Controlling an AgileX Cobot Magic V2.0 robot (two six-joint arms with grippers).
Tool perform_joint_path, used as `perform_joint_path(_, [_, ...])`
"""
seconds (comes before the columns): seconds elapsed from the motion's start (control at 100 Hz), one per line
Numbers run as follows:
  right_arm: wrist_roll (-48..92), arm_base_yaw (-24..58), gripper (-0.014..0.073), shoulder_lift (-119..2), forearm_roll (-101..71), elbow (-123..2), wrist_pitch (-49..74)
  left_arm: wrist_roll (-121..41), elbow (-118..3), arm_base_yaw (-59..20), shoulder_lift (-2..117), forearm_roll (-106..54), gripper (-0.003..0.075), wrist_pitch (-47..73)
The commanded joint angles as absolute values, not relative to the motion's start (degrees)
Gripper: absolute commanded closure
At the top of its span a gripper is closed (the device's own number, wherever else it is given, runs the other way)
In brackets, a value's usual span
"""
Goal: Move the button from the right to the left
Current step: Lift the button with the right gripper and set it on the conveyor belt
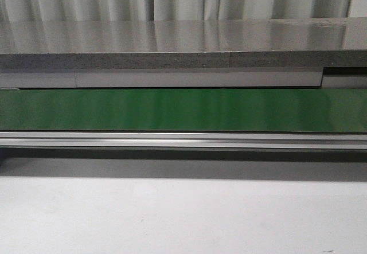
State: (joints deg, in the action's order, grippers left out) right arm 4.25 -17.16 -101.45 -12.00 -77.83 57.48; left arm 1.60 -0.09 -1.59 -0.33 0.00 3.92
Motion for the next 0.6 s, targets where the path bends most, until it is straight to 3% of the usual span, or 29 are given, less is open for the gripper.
perform_joint_path(0.0, [4.37, -17.15, 0.0228, -99.14, -12.17, -79.07, 56.87, 2.2, 2.56, -1.39, -2.05, -0.54, 0.0741, -0.85])
perform_joint_path(0.07, [4.37, -17.15, 0.0109, -99.22, -12.17, -79.07, 56.34, 2.2, 2.56, -1.39, -2.05, -0.54, 0.0741, -0.85])
perform_joint_path(0.17, [4.32, -17.15, 0.0017, -99.22, -12.17, -79.07, 55.88, 2.2, 2.56, -1.39, -2.05, -0.54, 0.0741, -0.85])
perform_joint_path(0.5, [8.44, -14.23, 0.0016, -94.33, -11.27, -79.32, 56.88, 2.2, 2.56, -1.39, -2.05, -0.54, 0.0741, -0.85])
perform_joint_path(0.59, [8.68, -12.19, 0.0085, -92.09, -9.61, -79.32, 57.74, 2.2, 2.56, -1.39, -2.05, -0.54, 0.0741, -0.85])
